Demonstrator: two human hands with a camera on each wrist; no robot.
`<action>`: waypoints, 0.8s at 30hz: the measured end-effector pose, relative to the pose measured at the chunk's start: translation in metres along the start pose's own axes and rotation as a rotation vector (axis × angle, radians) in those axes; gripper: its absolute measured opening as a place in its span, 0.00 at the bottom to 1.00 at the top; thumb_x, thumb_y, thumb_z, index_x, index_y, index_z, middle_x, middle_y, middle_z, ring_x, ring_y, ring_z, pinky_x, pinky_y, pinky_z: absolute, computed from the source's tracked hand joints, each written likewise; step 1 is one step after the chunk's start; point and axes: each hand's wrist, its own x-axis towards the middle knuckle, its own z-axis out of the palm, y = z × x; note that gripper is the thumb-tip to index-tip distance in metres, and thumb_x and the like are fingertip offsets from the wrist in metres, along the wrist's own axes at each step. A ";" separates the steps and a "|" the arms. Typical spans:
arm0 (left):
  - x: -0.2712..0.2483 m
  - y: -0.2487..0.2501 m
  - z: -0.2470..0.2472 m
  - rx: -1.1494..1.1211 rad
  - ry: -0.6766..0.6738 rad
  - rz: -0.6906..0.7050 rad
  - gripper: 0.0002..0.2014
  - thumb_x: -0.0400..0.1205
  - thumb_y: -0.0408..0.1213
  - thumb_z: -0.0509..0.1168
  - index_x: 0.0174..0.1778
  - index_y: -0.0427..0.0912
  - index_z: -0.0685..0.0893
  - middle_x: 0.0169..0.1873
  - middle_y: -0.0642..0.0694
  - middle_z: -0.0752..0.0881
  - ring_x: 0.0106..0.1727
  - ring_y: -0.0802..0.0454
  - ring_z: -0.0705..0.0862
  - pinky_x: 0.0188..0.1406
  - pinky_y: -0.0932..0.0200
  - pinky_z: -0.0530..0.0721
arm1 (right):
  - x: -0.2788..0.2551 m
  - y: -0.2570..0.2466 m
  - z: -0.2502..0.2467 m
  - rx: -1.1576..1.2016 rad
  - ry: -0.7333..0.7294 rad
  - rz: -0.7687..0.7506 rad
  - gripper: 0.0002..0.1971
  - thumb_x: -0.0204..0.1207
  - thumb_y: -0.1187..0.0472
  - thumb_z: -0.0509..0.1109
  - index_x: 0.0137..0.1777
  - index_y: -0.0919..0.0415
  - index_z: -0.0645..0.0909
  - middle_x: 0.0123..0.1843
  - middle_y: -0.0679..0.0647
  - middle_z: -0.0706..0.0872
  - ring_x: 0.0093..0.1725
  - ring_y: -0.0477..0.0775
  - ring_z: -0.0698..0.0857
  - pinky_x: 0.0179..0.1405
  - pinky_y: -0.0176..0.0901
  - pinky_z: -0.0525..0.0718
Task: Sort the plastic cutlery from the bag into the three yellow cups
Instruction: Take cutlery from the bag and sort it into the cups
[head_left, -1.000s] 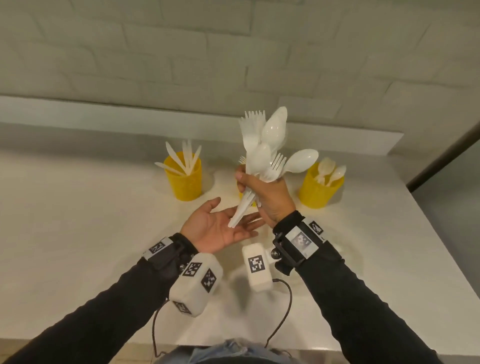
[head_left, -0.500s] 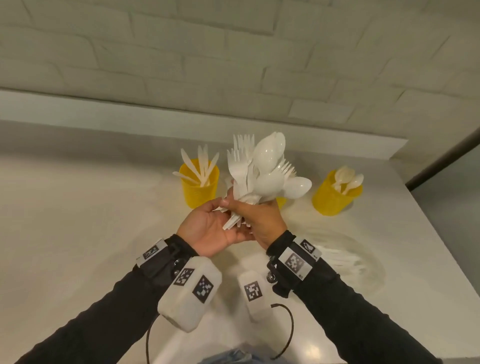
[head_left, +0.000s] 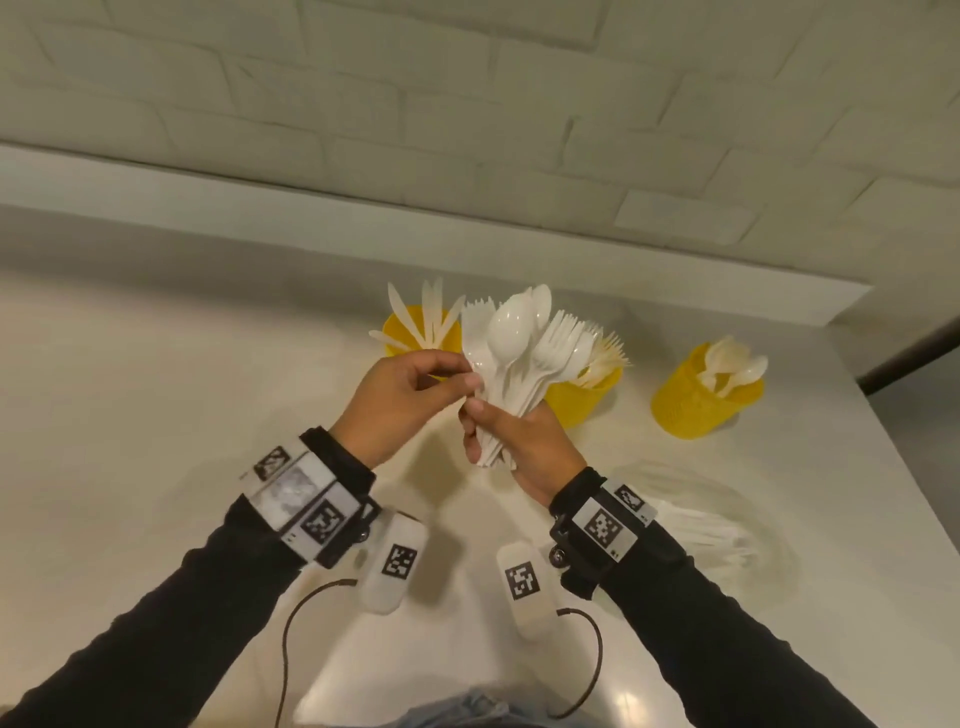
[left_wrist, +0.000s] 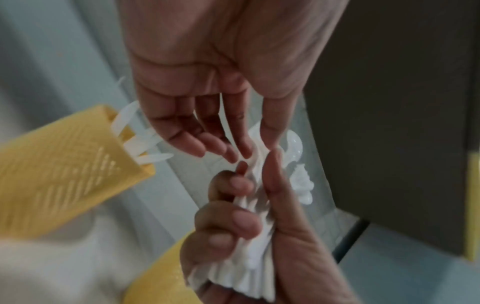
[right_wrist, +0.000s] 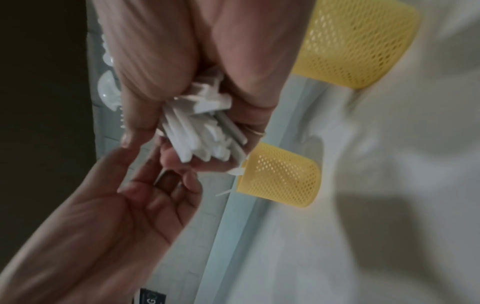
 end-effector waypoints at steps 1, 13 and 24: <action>-0.001 0.002 0.006 0.026 0.033 0.034 0.04 0.75 0.38 0.70 0.41 0.43 0.88 0.36 0.40 0.90 0.34 0.57 0.86 0.40 0.71 0.81 | -0.001 0.002 -0.001 0.021 -0.028 0.016 0.09 0.72 0.61 0.74 0.50 0.61 0.80 0.29 0.56 0.81 0.22 0.51 0.78 0.22 0.40 0.79; 0.009 -0.006 0.046 -0.140 0.106 -0.033 0.08 0.76 0.32 0.68 0.37 0.28 0.86 0.26 0.41 0.83 0.24 0.57 0.77 0.32 0.68 0.82 | -0.016 -0.008 -0.032 -0.024 0.087 0.024 0.16 0.76 0.50 0.68 0.56 0.61 0.82 0.34 0.58 0.88 0.27 0.57 0.86 0.29 0.46 0.86; 0.062 0.022 0.079 -0.383 0.111 -0.013 0.08 0.80 0.27 0.61 0.39 0.38 0.84 0.22 0.55 0.85 0.29 0.62 0.83 0.40 0.69 0.86 | -0.030 -0.041 -0.115 0.052 0.524 -0.045 0.05 0.78 0.67 0.66 0.43 0.60 0.82 0.28 0.54 0.84 0.26 0.53 0.82 0.28 0.44 0.82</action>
